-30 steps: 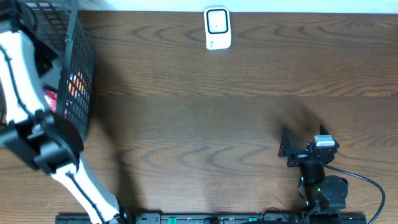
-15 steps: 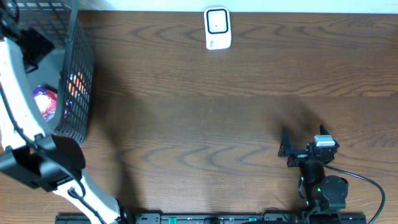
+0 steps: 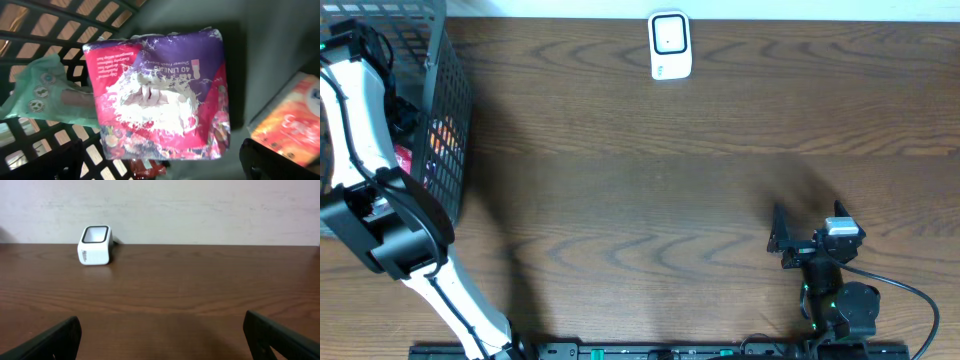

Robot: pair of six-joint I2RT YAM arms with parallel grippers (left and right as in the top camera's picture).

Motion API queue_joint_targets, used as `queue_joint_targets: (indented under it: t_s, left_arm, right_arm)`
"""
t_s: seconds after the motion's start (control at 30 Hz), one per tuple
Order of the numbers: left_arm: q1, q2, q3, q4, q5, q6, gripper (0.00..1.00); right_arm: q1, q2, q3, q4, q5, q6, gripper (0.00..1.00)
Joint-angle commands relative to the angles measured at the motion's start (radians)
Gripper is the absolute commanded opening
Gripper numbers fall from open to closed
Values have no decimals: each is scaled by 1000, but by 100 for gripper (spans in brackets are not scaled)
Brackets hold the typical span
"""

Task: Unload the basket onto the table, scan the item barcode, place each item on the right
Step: 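Grasp the purple-and-red pad package with the left gripper inside the basket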

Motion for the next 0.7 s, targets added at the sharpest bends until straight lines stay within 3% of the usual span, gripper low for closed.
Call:
queue_joint_targets:
  t_s: [0.0, 0.57, 0.67]
  left_arm:
    - [5, 60, -7, -3, -29, 0, 99]
    - [58, 151, -76, 20, -42, -8, 95]
    - [60, 151, -124, 63, -32, 39, 95]
  right_arm:
    - [-6, -5, -3, -2, -2, 13, 99]
    - [-6, -5, -3, -2, -2, 13, 99]
    - [-6, -5, -3, -2, -2, 13, 99]
